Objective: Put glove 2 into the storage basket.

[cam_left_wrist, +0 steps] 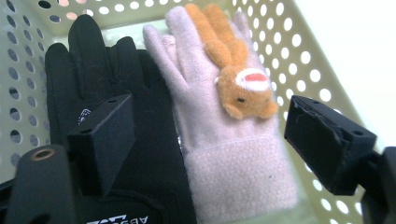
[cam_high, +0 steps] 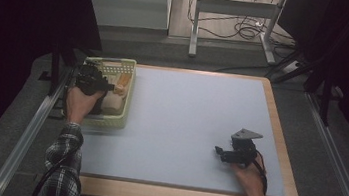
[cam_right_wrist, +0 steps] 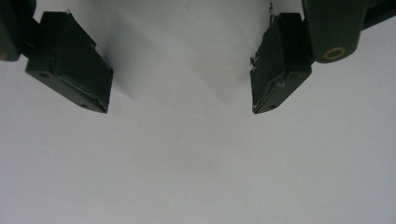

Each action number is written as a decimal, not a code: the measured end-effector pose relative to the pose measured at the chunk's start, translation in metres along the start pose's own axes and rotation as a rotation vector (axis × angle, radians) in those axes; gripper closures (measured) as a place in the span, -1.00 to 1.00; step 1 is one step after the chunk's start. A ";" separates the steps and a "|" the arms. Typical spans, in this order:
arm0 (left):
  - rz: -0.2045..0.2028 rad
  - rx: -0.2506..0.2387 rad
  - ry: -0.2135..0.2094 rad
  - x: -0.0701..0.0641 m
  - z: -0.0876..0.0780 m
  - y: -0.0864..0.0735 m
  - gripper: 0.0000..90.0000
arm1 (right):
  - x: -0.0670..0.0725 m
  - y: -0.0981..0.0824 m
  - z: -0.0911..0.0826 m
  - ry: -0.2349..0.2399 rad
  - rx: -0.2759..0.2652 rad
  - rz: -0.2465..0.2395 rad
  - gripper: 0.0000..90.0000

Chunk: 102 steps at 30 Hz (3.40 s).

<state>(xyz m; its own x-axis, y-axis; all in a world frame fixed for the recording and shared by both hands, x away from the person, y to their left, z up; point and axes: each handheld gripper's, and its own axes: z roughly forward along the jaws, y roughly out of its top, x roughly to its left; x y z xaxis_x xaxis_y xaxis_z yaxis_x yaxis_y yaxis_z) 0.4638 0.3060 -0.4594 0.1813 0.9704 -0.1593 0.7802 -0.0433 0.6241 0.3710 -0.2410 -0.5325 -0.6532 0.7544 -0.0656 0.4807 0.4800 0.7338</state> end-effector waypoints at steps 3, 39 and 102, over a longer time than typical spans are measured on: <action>0.011 -0.015 -0.006 0.001 -0.004 -0.003 -0.71 | 0.000 0.000 0.000 0.000 0.000 0.000 -0.54; 0.265 -0.069 -0.094 -0.045 -0.033 -0.029 -0.98 | 0.001 0.000 0.000 -0.005 0.001 -0.005 -0.54; 0.555 -0.049 -0.318 -0.163 0.008 -0.161 -1.00 | 0.002 0.000 -0.001 -0.013 -0.002 -0.015 -0.54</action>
<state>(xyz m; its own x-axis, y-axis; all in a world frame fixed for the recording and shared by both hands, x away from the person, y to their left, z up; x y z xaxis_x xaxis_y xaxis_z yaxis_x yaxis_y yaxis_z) 0.3137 0.1533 -0.5405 0.7246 0.6889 -0.0171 0.4928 -0.5007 0.7117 0.3693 -0.2400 -0.5322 -0.6529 0.7527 -0.0852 0.4695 0.4904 0.7342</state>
